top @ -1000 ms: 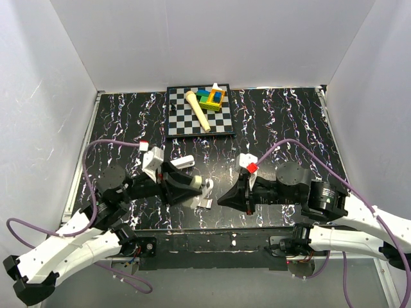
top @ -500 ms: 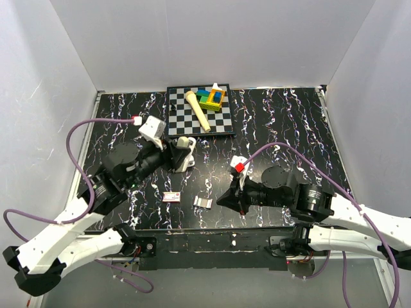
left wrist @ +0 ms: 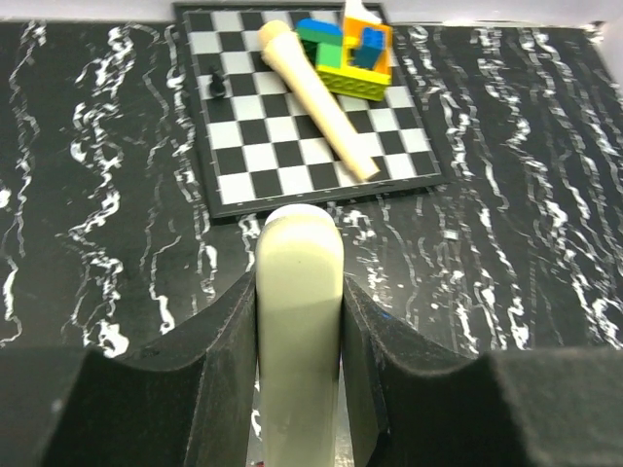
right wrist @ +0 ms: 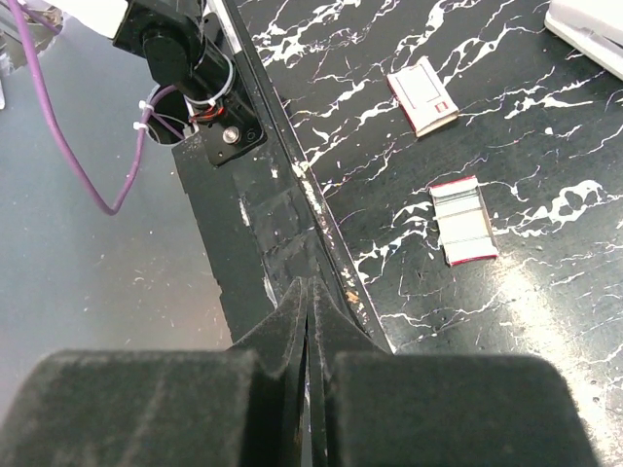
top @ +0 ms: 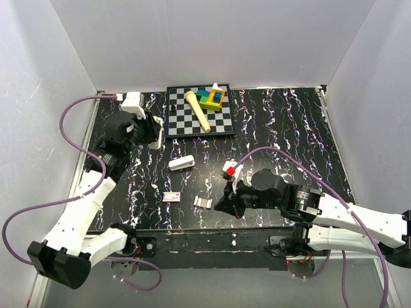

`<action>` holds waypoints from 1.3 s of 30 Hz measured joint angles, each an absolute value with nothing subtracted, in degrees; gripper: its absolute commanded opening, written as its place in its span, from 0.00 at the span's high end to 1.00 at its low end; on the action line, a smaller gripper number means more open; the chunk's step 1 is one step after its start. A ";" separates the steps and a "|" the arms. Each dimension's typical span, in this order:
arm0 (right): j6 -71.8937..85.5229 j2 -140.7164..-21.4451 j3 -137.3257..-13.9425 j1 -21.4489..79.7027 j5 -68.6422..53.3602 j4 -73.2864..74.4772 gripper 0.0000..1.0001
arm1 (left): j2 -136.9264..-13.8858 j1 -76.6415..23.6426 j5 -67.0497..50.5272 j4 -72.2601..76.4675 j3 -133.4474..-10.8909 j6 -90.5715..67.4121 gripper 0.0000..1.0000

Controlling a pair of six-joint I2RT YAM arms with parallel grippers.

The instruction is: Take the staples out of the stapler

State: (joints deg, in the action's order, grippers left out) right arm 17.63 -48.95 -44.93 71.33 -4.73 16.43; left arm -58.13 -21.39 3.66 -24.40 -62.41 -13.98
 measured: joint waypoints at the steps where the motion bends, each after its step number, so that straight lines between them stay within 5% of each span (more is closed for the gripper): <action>1: 17.85 -49.01 -44.64 71.33 -4.82 16.23 0.99 | -59.05 -19.88 3.49 -24.38 -62.41 -14.06 1.00; 17: 20.10 -52.29 -41.82 71.33 -7.16 13.17 0.99 | -79.64 -3.29 -1.43 -18.02 -60.58 -16.73 1.00; 39: 21.15 -57.52 -41.82 71.33 -9.74 10.33 0.99 | -102.41 -1.83 3.66 -16.88 -65.56 -16.71 0.97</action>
State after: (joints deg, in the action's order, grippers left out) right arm 21.15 -57.52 -41.82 71.33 -9.74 10.33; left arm -102.41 -1.83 3.66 -16.88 -65.56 -16.71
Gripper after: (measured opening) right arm 0.021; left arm 0.326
